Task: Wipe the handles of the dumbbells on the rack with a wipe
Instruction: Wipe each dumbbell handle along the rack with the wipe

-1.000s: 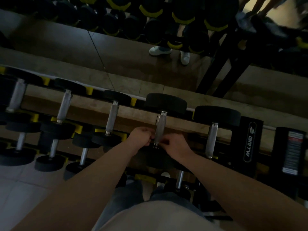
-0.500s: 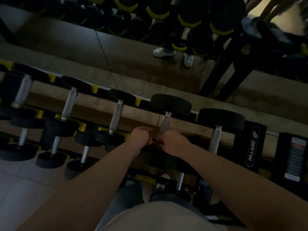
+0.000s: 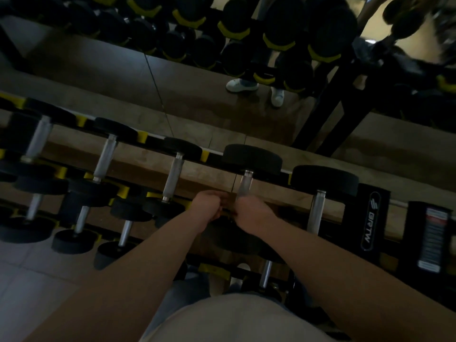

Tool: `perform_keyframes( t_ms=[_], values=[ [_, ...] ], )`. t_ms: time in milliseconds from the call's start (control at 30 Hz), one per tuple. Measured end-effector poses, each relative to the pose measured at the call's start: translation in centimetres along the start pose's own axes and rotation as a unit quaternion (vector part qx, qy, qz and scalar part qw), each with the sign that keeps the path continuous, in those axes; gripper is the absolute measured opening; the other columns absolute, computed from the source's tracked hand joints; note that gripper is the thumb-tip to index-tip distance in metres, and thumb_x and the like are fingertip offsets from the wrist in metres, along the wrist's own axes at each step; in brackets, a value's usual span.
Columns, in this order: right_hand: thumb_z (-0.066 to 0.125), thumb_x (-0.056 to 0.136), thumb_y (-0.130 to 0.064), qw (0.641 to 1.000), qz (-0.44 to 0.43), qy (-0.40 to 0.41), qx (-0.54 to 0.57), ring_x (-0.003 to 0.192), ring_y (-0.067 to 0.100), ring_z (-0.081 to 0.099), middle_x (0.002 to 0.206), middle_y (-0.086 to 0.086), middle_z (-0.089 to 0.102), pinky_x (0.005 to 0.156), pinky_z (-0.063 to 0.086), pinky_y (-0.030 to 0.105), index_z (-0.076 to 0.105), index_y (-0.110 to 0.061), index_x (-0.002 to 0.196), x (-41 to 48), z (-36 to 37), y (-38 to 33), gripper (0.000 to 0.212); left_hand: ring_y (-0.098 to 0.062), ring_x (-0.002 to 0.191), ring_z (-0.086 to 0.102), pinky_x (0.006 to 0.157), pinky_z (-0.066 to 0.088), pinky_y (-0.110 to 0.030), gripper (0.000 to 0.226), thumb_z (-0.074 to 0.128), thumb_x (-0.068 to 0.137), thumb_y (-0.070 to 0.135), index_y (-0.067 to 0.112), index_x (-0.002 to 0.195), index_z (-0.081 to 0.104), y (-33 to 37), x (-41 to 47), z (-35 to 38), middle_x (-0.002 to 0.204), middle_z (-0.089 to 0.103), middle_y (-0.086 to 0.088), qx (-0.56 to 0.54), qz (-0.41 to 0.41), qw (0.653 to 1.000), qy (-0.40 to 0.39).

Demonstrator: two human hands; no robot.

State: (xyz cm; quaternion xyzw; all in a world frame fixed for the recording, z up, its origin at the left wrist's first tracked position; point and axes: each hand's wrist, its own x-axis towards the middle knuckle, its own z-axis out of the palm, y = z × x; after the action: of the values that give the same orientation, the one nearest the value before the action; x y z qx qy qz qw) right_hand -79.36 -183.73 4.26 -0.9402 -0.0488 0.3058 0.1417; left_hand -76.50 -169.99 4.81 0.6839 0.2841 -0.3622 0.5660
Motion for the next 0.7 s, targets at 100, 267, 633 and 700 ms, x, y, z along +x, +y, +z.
perform_keyframes(
  t_ms=[100,267,633,700],
  values=[
    [0.064,0.096,-0.032,0.984,0.041,0.063,0.159,0.080,0.008,0.064,0.087,-0.007,0.069,0.067,0.047,0.021,0.075,-0.026,0.090,-0.3,-0.9,1.2,0.014,-0.014,0.057,0.047,0.047,0.037,-0.025,0.022,0.060,0.093,0.010,0.014,0.113,0.068,-0.3,-0.1,-0.2,0.076,0.061,-0.006,0.036,0.030,0.999,-0.020],
    [0.075,0.090,-0.025,0.832,0.109,0.127,0.529,0.086,0.018,0.074,0.089,0.002,0.075,0.082,0.063,0.042,0.074,-0.025,0.088,-1.0,-0.8,1.8,0.003,-0.009,0.062,0.055,0.042,0.038,-0.018,0.014,0.063,0.096,0.035,0.027,0.106,0.069,0.6,-1.0,1.1,0.079,0.065,0.003,0.136,0.115,0.984,-0.030],
    [0.068,0.093,-0.021,0.832,0.163,0.130,0.514,0.086,0.013,0.071,0.091,-0.006,0.074,0.082,0.062,0.034,0.069,-0.037,0.086,-1.8,-0.4,2.7,0.017,-0.020,0.099,0.067,0.090,0.057,-0.042,0.025,0.071,0.090,0.025,0.025,0.115,0.069,3.0,1.6,2.9,0.106,0.071,-0.002,0.017,0.109,0.992,0.055],
    [0.066,0.093,-0.022,0.821,0.183,0.139,0.522,0.087,0.011,0.071,0.095,-0.007,0.074,0.083,0.061,0.033,0.071,-0.035,0.090,-2.0,0.1,3.2,0.014,-0.020,0.094,0.068,0.080,0.057,-0.037,0.017,0.071,0.091,0.025,0.024,0.108,0.069,3.6,2.1,3.4,0.101,0.072,-0.003,-0.008,0.095,0.994,0.061]
  ],
)
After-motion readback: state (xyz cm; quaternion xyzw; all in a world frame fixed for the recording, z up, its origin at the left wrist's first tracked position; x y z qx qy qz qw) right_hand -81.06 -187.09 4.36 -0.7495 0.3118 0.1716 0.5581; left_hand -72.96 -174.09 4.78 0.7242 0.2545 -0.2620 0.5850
